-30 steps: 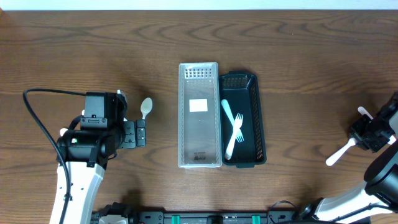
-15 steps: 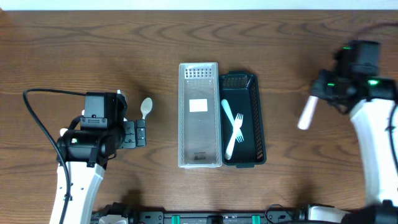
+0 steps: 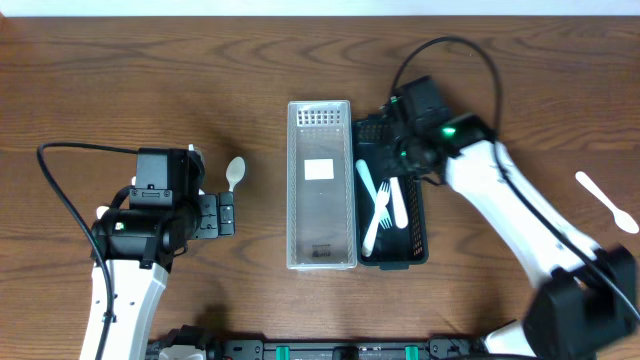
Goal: Pack container
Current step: 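Carry the third fork into the black basket and release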
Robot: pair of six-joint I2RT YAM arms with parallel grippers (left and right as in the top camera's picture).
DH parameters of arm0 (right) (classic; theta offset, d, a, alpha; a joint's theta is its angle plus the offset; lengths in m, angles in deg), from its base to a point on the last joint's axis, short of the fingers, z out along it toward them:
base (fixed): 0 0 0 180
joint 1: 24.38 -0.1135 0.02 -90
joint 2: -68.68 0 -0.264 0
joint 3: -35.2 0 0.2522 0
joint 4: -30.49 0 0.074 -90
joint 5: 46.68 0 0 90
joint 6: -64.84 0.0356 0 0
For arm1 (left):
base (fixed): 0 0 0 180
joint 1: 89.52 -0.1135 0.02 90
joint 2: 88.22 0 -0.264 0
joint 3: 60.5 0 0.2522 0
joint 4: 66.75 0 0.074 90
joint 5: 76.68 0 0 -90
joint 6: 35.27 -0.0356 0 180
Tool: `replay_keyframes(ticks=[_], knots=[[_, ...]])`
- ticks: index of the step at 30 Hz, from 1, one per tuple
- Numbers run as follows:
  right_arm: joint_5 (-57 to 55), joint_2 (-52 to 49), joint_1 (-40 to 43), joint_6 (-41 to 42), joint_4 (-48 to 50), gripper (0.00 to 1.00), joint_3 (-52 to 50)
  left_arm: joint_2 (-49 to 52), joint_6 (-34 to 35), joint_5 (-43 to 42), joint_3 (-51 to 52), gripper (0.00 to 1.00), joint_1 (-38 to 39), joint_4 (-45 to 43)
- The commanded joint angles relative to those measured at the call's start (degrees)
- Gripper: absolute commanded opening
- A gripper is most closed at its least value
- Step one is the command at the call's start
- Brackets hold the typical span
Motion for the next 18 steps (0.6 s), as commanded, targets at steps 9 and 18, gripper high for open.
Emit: replay_keyframes(ticks=[9, 18], knots=[[-0.63, -5.22, -0.7, -4.48, 0.55, 0.35, 0.2, 0.0, 0.79, 0.85, -0.24, 0.98, -0.28, 0.11], [-1.33, -2.75, 1.01, -3.96, -0.68, 0.36, 3.19, 0.0, 0.76, 0.85, -0.24, 0.98, -0.28, 0.11]])
